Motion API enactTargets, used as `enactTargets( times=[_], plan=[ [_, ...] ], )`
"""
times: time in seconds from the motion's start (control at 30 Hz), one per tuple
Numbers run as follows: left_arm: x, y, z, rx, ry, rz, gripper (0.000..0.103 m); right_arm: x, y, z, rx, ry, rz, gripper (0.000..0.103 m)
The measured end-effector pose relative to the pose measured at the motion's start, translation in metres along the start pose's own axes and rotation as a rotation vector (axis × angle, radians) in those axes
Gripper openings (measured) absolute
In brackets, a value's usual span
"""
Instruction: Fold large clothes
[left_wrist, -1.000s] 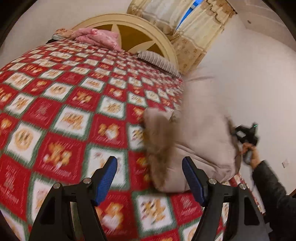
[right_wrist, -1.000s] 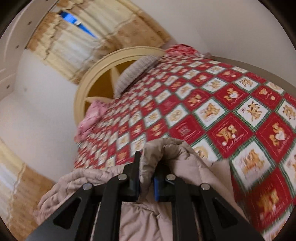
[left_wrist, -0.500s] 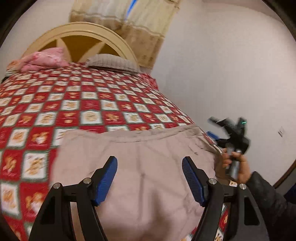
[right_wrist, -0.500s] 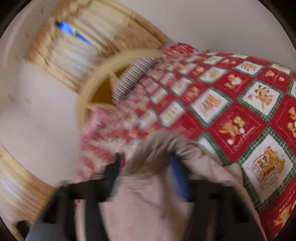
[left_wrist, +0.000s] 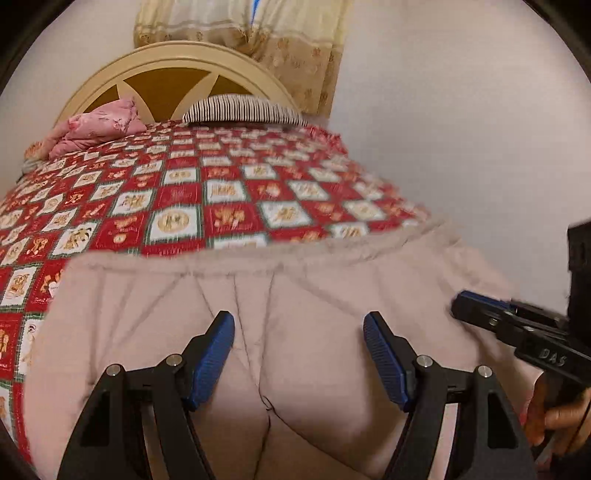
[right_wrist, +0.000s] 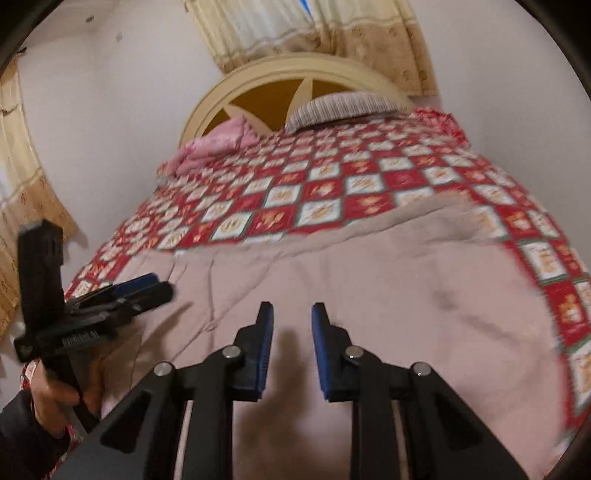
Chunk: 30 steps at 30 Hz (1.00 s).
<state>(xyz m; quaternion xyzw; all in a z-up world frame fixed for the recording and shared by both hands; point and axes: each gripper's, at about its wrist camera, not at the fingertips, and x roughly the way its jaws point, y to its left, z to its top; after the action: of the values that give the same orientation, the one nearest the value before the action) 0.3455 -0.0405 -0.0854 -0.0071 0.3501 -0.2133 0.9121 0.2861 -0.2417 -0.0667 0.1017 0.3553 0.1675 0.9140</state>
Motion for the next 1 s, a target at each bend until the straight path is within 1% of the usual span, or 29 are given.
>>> enactTargets(
  times=[0.07, 0.1, 0.13, 0.17, 0.2, 0.27, 0.37, 0.47, 0.6, 0.63, 0.73, 0.77, 0.8, 0.83, 0.87, 0.9, 0.93, 0.97, 1.0],
  plan=[
    [0.011, 0.005, -0.008, 0.001, 0.001, -0.004, 0.074, 0.027, 0.003, -0.011, -0.024, 0.013, -0.108, 0.024],
    [0.014, 0.011, -0.010, -0.020, -0.010, -0.033, 0.075, 0.036, 0.001, -0.017, -0.037, 0.012, -0.146, 0.024],
    [0.016, 0.014, -0.011, -0.038, -0.012, -0.053, 0.076, 0.043, -0.002, -0.027, -0.047, -0.003, -0.154, 0.023],
    [0.019, 0.018, -0.011, -0.055, -0.006, -0.075, 0.076, 0.044, -0.005, -0.033, -0.049, -0.026, -0.150, 0.022],
    [0.022, 0.018, -0.011, -0.059, 0.001, -0.079, 0.076, 0.043, -0.008, -0.038, -0.043, -0.049, -0.144, 0.022],
    [0.026, 0.017, -0.012, -0.053, 0.015, -0.057, 0.077, 0.040, -0.013, -0.043, -0.017, -0.059, -0.145, 0.022],
    [0.032, 0.013, -0.014, -0.046, 0.022, -0.022, 0.077, 0.045, -0.011, -0.041, -0.025, -0.026, -0.165, 0.022],
    [0.042, 0.015, -0.014, -0.061, 0.044, -0.003, 0.078, 0.050, -0.011, -0.040, -0.028, 0.005, -0.174, 0.022],
    [0.055, 0.010, -0.013, -0.027, 0.085, 0.054, 0.079, 0.054, -0.009, -0.037, -0.030, 0.017, -0.189, 0.023],
    [0.057, 0.010, -0.013, -0.024, 0.089, 0.065, 0.079, 0.053, -0.010, -0.037, -0.025, 0.021, -0.185, 0.023],
    [0.057, 0.012, -0.014, -0.029, 0.090, 0.069, 0.079, 0.047, -0.016, -0.028, 0.033, 0.080, -0.132, 0.023],
    [0.057, 0.012, -0.014, -0.030, 0.090, 0.070, 0.079, 0.034, -0.023, -0.020, 0.080, 0.056, -0.099, 0.023],
    [0.058, 0.012, -0.014, -0.030, 0.090, 0.071, 0.079, 0.026, -0.026, -0.015, 0.097, 0.017, -0.087, 0.023],
    [0.058, 0.012, -0.014, -0.030, 0.090, 0.070, 0.079, 0.012, -0.031, -0.007, 0.107, -0.044, -0.091, 0.023],
    [0.058, 0.012, -0.014, -0.031, 0.089, 0.069, 0.079, 0.000, -0.037, 0.004, 0.108, -0.095, -0.125, 0.031],
    [0.058, 0.012, -0.014, -0.030, 0.090, 0.069, 0.079, -0.005, -0.043, 0.014, 0.110, -0.115, -0.153, 0.035],
    [0.058, 0.012, -0.014, -0.030, 0.090, 0.069, 0.079, -0.001, -0.054, 0.028, 0.127, -0.100, -0.179, 0.045],
    [0.058, 0.012, -0.014, -0.031, 0.090, 0.068, 0.079, 0.006, -0.062, 0.036, 0.146, -0.076, -0.182, 0.047],
    [0.058, 0.012, -0.014, -0.031, 0.089, 0.068, 0.079, 0.017, -0.073, 0.043, 0.168, -0.049, -0.193, 0.046]
  ],
)
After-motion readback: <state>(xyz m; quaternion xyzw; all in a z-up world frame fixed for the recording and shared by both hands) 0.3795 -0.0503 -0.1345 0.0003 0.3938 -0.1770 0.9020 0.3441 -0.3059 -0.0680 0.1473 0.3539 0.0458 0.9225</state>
